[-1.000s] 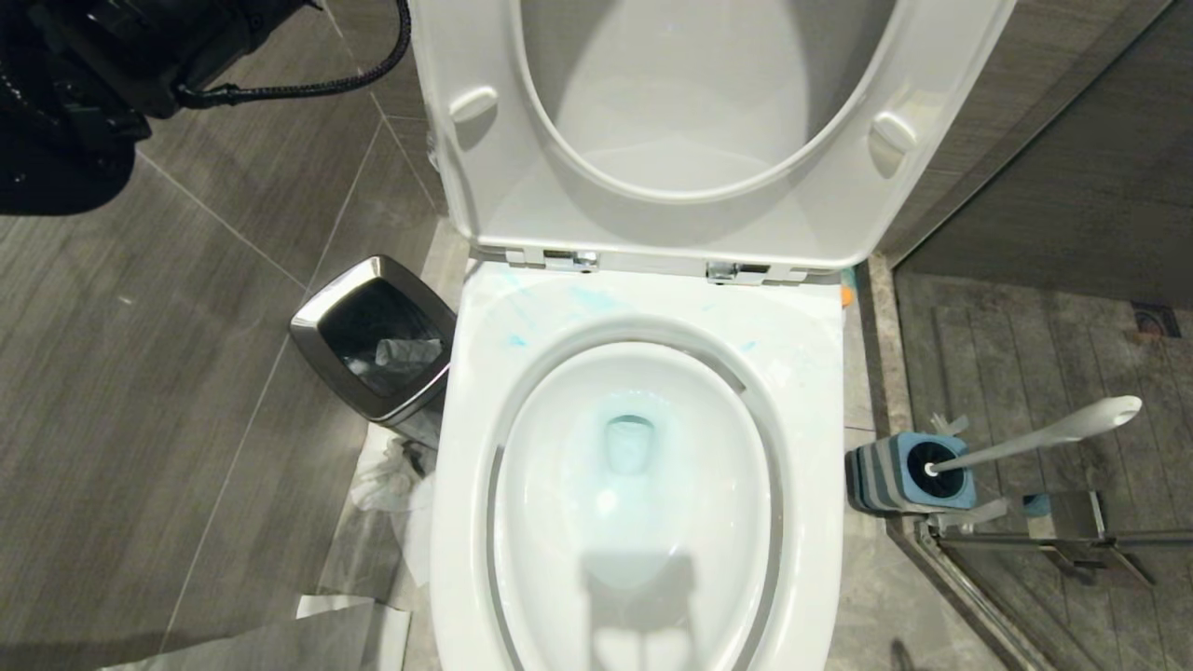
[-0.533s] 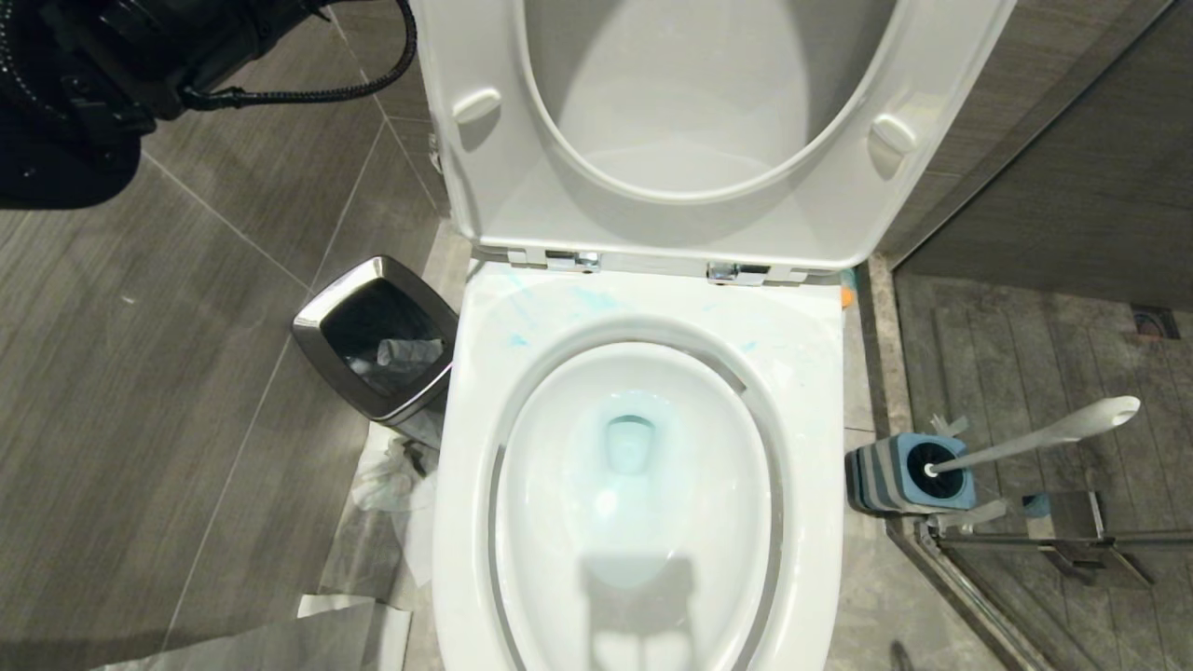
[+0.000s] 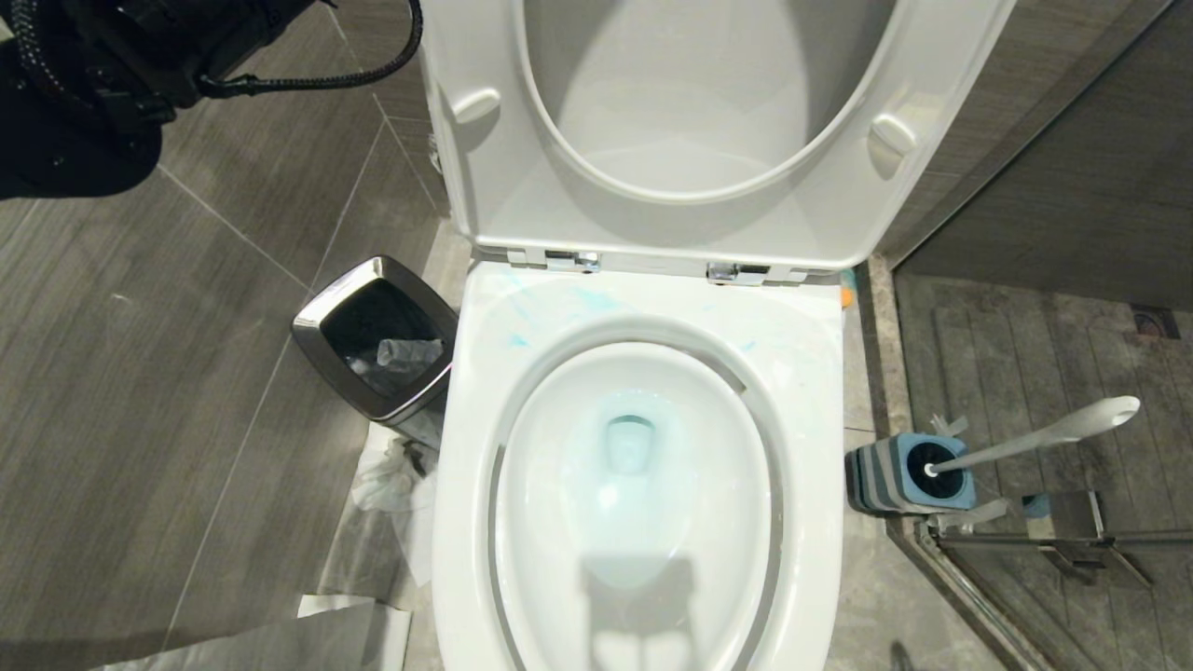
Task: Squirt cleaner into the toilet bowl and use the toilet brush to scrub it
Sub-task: Flush the toilet
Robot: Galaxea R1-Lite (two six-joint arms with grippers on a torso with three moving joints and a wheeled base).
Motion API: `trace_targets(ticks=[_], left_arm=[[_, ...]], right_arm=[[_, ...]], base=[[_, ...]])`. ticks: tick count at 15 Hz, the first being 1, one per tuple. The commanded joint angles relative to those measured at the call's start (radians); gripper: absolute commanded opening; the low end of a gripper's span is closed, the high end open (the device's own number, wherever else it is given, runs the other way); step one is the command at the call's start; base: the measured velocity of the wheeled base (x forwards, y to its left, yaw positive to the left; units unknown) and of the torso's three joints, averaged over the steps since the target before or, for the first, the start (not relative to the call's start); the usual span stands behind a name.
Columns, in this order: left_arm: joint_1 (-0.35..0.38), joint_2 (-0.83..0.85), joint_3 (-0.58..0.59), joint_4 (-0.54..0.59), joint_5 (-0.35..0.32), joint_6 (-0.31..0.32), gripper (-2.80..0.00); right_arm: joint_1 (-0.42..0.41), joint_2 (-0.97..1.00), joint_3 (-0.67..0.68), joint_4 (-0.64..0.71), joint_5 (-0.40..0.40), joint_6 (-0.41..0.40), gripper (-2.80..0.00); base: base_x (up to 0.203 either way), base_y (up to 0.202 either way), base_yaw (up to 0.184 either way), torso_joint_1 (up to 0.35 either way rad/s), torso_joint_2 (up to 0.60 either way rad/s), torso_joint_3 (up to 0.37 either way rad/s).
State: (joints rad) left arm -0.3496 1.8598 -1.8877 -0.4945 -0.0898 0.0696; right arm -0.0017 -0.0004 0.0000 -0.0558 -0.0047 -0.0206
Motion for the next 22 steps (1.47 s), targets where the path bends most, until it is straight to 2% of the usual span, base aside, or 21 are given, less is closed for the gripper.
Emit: trace_targets(ticks=[1, 7, 22], left_arm=[[0.000, 0.016, 0.007, 0.001, -0.008, 0.001, -2.80], [0.000, 0.012, 0.056, 0.001, -0.013, -0.001, -2.80], [0.000, -0.007, 0.065, -0.004, -0.008, -0.001, -2.80]], right_arm=[[0.000, 0.000, 0.025, -0.001, 0.000, -0.001, -2.80], [0.000, 0.000, 0.025, -0.001, 0.000, -0.001, -2.80], [0.000, 0.000, 0.025, -0.001, 0.000, -0.001, -2.80]], base=[[0.000, 0.000, 0.000, 0.000, 0.00, 0.000], [0.000, 0.000, 0.000, 0.000, 0.00, 0.000], [0.000, 0.000, 0.000, 0.000, 0.00, 0.000]])
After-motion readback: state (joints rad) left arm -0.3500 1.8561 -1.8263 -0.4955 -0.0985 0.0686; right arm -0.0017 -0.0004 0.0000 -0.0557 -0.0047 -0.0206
